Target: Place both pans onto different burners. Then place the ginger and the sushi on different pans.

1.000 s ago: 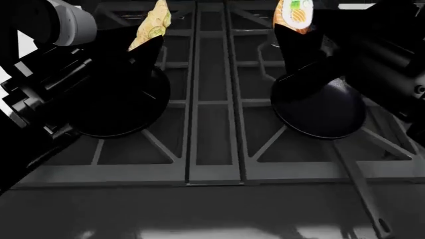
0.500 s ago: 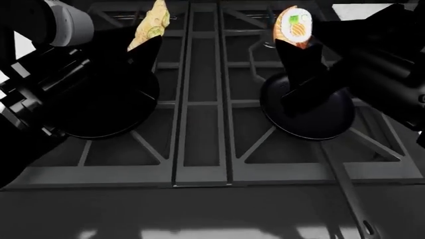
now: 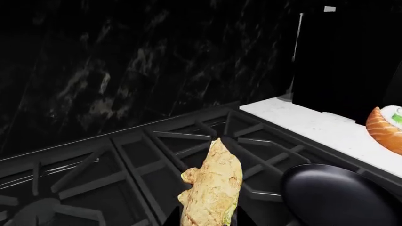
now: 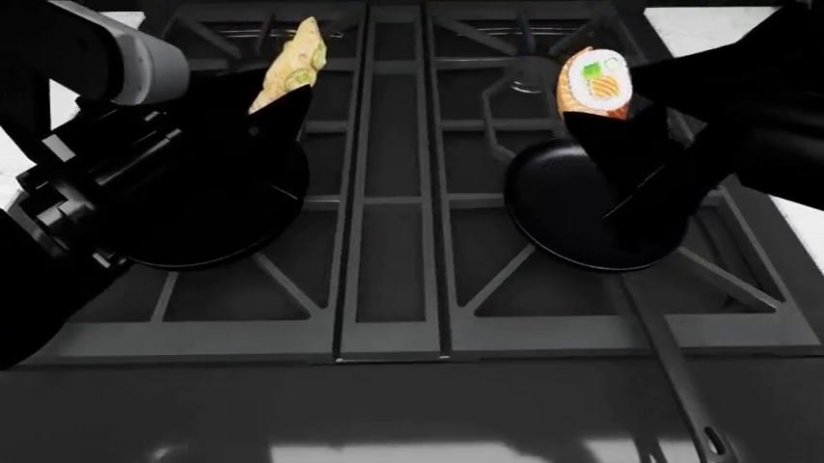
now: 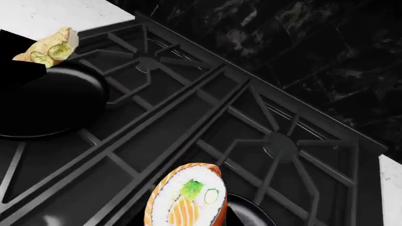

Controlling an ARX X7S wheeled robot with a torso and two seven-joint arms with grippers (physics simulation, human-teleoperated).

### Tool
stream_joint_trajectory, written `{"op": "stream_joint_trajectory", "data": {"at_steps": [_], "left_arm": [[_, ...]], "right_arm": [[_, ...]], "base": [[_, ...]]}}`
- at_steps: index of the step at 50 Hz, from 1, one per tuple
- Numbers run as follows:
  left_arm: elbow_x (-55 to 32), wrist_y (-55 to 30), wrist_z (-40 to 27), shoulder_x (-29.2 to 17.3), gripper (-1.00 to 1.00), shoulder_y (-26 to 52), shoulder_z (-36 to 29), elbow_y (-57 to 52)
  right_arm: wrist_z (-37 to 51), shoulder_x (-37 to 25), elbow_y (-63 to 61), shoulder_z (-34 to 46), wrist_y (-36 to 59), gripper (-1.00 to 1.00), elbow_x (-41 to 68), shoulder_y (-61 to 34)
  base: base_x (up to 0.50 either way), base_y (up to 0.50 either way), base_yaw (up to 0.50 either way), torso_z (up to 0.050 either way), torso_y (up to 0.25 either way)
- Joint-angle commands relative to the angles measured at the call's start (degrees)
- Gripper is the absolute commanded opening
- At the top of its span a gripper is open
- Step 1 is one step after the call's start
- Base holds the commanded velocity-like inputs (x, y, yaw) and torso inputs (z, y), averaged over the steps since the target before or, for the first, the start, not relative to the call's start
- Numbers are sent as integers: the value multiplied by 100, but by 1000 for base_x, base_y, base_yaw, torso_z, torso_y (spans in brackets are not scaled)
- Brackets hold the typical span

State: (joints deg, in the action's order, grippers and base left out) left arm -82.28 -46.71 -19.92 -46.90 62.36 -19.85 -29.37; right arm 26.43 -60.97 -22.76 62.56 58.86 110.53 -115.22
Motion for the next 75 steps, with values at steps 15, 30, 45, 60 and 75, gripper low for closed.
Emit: {"op": "stream_joint_trajectory", "data": {"at_steps": [15, 30, 45, 60, 75], "left_arm": [[74, 6, 35, 52, -100, 46, -82, 109], [66, 39, 52, 20, -100, -32, -81, 80], [14, -8, 17, -27, -100, 11, -94, 28], [38, 8, 28, -97, -100, -26, -79, 52], [37, 2, 5, -82, -100, 9, -101, 46]], "right_arm": [[-1719, 237, 1448, 222, 1709, -100, -520, -645], [-2191, 404, 1640, 448, 1871, -100, -958, -384], [-2209, 521, 1774, 596, 1820, -100, -1223, -214], [-2510, 750, 2086, 840, 1669, -100, -1923, 2], [-2893, 929, 2364, 1043, 1431, -100, -2466, 212]], "base": [[0, 0, 0, 0, 0], [0, 0, 0, 0, 0], [0, 0, 0, 0, 0], [0, 0, 0, 0, 0], [0, 0, 0, 0, 0]]}}
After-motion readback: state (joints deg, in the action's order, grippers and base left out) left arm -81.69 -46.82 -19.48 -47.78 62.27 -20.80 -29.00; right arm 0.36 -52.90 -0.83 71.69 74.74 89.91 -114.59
